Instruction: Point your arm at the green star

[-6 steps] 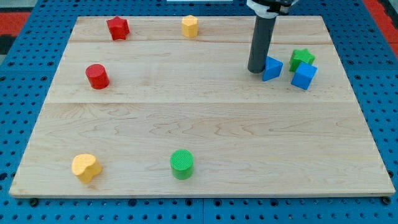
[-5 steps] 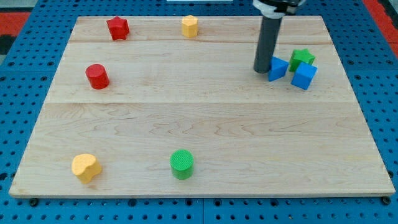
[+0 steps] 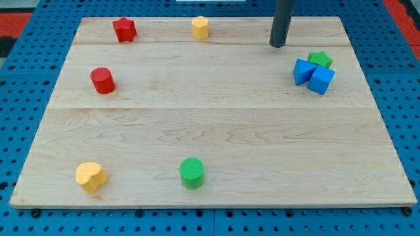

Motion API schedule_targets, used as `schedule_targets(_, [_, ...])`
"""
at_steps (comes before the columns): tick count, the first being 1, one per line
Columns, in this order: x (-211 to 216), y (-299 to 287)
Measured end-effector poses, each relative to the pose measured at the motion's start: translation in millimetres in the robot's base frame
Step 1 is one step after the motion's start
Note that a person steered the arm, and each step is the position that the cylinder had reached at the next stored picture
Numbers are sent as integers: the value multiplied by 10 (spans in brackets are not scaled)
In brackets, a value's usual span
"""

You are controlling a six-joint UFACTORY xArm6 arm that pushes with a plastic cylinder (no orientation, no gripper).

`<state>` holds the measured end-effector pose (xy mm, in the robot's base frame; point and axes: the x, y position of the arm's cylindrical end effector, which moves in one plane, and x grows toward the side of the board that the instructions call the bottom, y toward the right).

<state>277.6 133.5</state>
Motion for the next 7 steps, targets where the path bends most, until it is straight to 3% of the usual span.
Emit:
schedule_targets(3, [41, 0])
schedule_targets(5, [103, 558])
schedule_targets(6, [202, 560])
schedule_targets(7, [449, 934])
